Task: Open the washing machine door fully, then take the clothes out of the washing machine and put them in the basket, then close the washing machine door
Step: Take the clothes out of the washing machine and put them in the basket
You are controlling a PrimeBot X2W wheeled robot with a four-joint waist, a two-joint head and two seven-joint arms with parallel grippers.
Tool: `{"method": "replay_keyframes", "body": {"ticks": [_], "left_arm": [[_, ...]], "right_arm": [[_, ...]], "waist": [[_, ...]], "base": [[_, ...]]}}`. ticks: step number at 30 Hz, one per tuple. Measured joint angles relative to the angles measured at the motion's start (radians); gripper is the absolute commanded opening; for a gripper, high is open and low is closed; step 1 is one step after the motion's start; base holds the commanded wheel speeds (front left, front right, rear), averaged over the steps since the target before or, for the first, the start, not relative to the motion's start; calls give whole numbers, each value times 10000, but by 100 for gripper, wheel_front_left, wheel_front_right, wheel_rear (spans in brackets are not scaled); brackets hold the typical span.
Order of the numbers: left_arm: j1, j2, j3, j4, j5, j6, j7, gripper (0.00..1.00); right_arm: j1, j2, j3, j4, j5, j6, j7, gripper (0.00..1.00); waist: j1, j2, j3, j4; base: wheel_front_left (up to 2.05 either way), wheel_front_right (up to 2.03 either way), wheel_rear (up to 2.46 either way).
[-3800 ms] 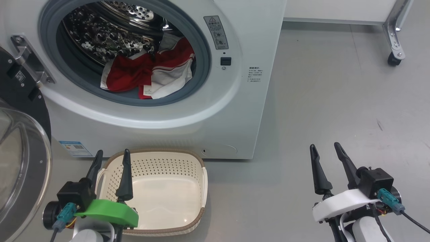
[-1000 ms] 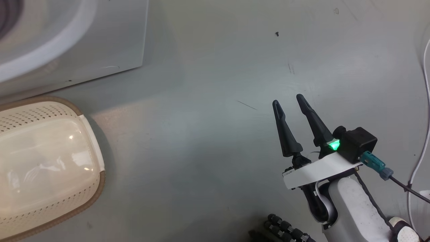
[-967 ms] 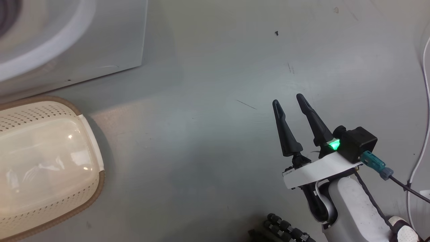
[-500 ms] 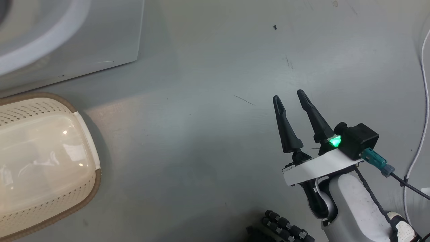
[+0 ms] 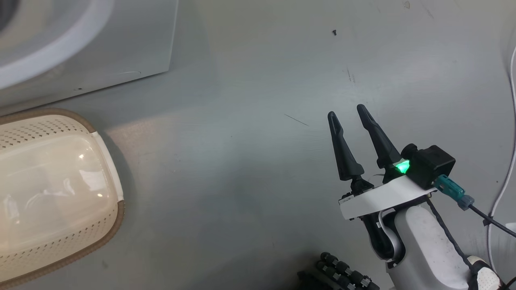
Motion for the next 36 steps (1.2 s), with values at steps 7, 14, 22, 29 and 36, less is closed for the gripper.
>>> {"method": "replay_keyframes", "body": {"ticks": [7, 14, 22, 29, 36], "left_arm": [[-35, -196, -31, 196, 0, 54, -460, 0], [-35, -500, -25, 355, -2, 73, -1246, 0], [-29, -947, -23, 610, -238, 73, -2084, 0], [26, -1350, -2, 784, -447, 73, -3012, 0], [615, -1910, 82, 1037, -819, -169, -4065, 0]], "right_arm": [[-102, 0, -79, 15, -48, -4, 0, 100], [-102, 0, -190, 138, -249, -4, 0, 100], [-101, -2, -370, 209, -407, -6, 0, 100], [-92, -4, -416, 301, -489, -2, 0, 100], [-39, -12, -604, 460, -755, 4, 0, 100]], "waist": [[1, 0, -63, 114], [0, 0, -322, 261], [0, 0, -732, 490], [0, 0, -1138, 745], [0, 0, -1682, 1015]], "base": [[0, 0, 0], [0, 0, 0], [0, 0, 0], [0, 0, 0], [0, 0, 0]]}}
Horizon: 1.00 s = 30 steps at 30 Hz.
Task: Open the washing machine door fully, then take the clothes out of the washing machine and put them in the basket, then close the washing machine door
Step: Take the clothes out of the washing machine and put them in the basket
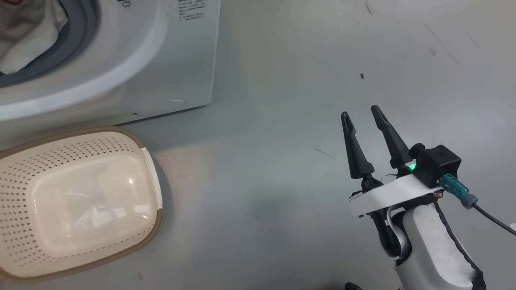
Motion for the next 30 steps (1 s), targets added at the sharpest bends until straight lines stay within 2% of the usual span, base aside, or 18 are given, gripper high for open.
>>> {"method": "replay_keyframes", "body": {"ticks": [19, 30], "left_arm": [[2048, -1181, 21, 510, -738, -823, -2288, 0], [2999, -1321, -171, 305, -740, -1310, -2696, 0]], "right_arm": [[864, -19, -382, 412, -405, 35, 0, 100], [1296, -35, -508, 533, -497, 111, 0, 100]], "waist": [[0, 0, -1613, 954], [-1, 0, -2549, 1546]], "base": [[0, 0, 0], [0, 0, 0]]}}
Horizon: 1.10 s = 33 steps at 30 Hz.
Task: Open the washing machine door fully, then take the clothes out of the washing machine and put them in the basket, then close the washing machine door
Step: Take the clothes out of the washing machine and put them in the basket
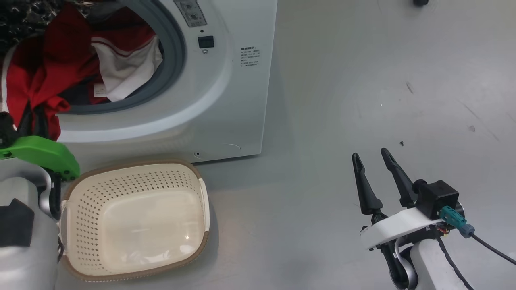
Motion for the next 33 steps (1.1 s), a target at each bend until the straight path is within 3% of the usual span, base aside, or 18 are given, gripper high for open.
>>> {"method": "replay_keyframes", "body": {"ticks": [14, 33], "left_arm": [[943, -313, -92, -1383, 82, -205, -134, 0], [1972, -698, 282, -5864, 537, -86, -140, 0]], "right_arm": [[308, 2, -105, -6, -42, 92, 0, 100], [557, 4, -244, -50, -113, 151, 0, 100]], "waist": [[0, 0, -699, 419], [1, 0, -1113, 689]], "base": [[0, 0, 0], [0, 0, 0]]}}
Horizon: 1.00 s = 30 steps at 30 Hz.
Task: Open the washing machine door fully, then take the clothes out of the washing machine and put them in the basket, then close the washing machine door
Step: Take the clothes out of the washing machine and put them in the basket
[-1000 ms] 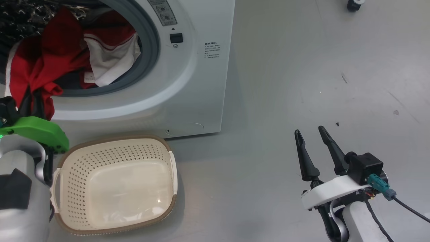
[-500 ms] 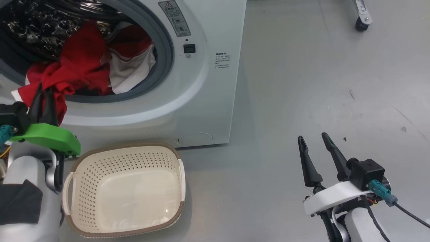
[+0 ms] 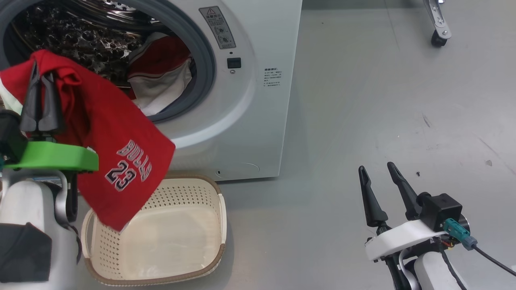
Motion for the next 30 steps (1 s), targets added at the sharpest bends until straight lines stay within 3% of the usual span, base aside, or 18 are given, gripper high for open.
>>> {"method": "replay_keyframes", "body": {"ticks": [19, 30], "left_arm": [[1811, -330, -374, -146, 75, -36, 2, 0], [1952, -326, -472, 221, 150, -38, 278, 0]], "right_arm": [[117, 4, 81, -25, -90, 52, 0, 100], [96, 4, 161, -192, -161, 100, 0, 100]], "waist": [[0, 0, 123, -119], [0, 0, 731, -347]], "base": [[0, 0, 0], [0, 0, 0]]}}
